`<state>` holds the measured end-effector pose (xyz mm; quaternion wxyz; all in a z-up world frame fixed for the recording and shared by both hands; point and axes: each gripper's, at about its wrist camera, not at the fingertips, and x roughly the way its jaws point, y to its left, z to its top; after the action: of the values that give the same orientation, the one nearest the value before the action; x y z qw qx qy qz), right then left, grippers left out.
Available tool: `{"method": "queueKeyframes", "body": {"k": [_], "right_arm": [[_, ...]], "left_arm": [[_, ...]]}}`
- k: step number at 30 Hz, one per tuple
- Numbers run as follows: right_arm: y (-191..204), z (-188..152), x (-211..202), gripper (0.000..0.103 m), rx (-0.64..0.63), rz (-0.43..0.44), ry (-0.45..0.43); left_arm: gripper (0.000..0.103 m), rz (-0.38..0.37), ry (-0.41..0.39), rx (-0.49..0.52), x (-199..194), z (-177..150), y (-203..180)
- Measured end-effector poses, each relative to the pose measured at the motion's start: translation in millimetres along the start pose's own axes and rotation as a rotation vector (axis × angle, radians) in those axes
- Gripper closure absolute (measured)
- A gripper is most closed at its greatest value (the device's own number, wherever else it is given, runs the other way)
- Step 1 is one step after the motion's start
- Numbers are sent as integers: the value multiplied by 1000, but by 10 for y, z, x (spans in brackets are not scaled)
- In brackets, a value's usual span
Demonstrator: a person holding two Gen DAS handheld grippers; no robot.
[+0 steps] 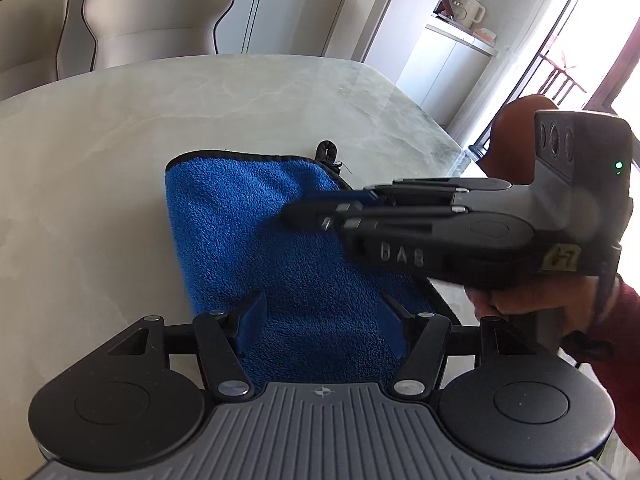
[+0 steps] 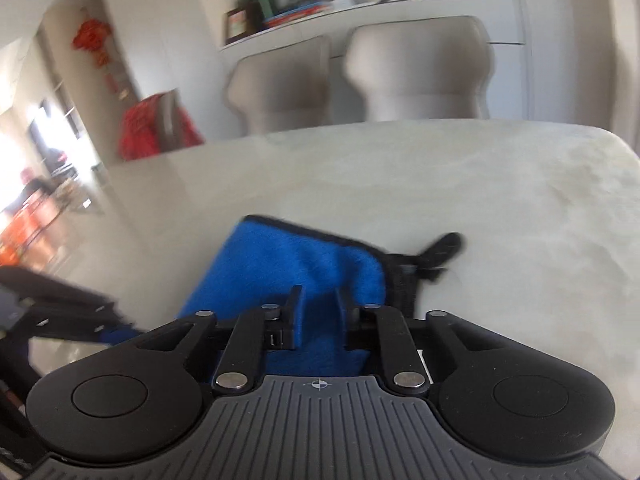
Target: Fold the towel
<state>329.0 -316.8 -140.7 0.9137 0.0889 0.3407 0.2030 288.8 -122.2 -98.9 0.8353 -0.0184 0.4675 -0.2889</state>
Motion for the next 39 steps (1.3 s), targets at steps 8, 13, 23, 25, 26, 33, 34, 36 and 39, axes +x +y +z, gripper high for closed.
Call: {"method": "queueKeyframes", "body": {"k": [8,13,23,25,26,33,34,36,39], "right_arm": [[-100,-88,-105,98,87,-32,-45],[-6,-54,-192,70,56,-19,-67],[-80,-8,-97,81,81,-24,-44],[-94,-23,-94,85,88,-31,-48],[-114,-31,-99,87,96,-31,-50],[-72,-35,-281,71,110,-75,-80],[-46,-48,-350,71,112,-66,-95],[15,-116,-511,71,142,-28,-122],[104,-247,-658,71,150,-5,-121]], "left_arm": [[39,-9,-11,-9,-69,38,58],[39,55,-91,2,-172,217,202],[37,59,-83,7,237,484,326],[37,64,-82,-12,299,491,366],[37,62,-87,-15,306,490,369],[37,23,-118,-17,128,441,304],[36,5,-133,-25,42,384,293],[34,-18,-153,-39,-130,224,261],[33,-36,-138,-53,-279,-95,195]]}}
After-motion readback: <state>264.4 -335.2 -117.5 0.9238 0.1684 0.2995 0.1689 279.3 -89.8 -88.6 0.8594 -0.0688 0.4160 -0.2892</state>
